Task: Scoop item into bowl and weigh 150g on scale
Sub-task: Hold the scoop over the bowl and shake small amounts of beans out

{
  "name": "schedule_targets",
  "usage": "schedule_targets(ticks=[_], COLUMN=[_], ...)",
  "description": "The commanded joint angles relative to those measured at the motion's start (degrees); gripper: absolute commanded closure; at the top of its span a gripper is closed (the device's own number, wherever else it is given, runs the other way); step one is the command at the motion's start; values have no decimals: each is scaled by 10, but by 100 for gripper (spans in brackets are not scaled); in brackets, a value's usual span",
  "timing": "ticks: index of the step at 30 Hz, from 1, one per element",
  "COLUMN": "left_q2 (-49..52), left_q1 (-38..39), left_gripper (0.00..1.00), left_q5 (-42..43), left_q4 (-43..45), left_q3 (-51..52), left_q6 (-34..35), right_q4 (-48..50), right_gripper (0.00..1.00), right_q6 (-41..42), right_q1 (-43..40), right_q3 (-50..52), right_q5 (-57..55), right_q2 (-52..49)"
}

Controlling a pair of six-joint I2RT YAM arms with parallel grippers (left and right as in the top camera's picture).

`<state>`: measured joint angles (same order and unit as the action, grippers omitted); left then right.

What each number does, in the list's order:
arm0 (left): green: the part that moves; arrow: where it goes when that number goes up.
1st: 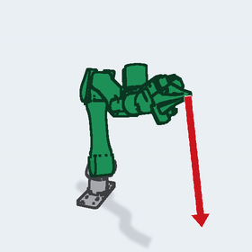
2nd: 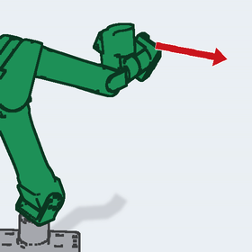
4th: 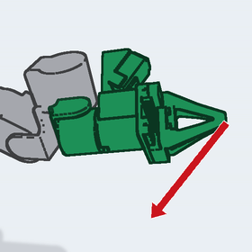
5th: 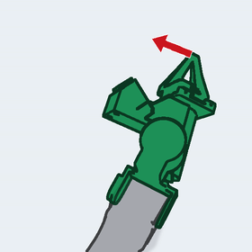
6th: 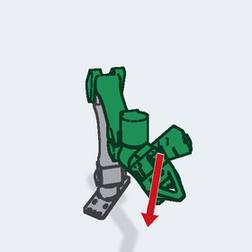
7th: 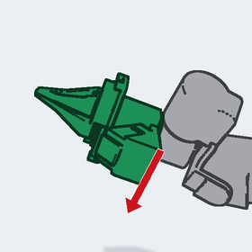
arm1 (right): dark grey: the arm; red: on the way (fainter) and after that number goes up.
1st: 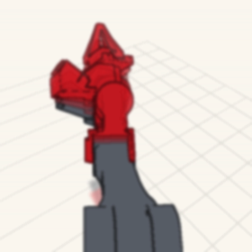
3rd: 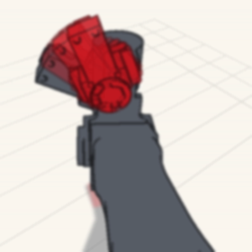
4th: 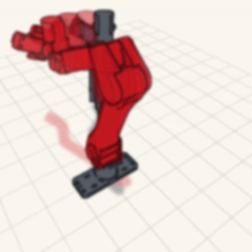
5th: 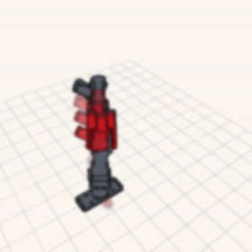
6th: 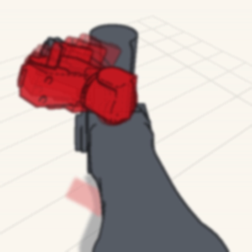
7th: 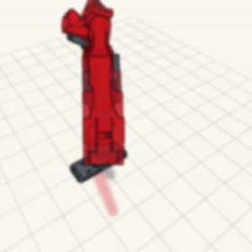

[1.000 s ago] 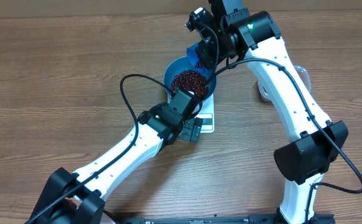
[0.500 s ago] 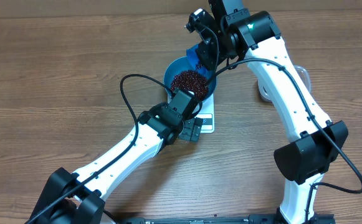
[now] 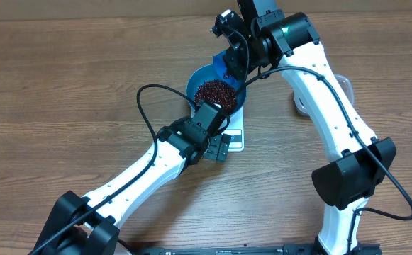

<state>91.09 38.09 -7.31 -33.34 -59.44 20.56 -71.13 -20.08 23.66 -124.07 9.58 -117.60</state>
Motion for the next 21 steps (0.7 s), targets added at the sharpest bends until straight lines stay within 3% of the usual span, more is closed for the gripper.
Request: schedule_targets(ticks=[1, 13, 16, 21], left_q2=[3, 3, 3, 3], left_q1=[-2, -2, -2, -2], left_gripper=[0, 1, 0, 1], left_q5=[-3, -3, -3, -3], left_q4=[2, 2, 2, 2], left_q3=[0, 0, 0, 0], left_q6=[-13, -13, -13, -13], right_q4=[3, 1, -30, -5], right_gripper=[96, 96, 96, 96], right_q6=[4, 9, -70, -7], right_q1=[-3, -3, -1, -5], right_q3=[-8, -8, -8, -8], right_q5=[-3, 3, 68, 9], right_q2=[5, 5, 5, 4])
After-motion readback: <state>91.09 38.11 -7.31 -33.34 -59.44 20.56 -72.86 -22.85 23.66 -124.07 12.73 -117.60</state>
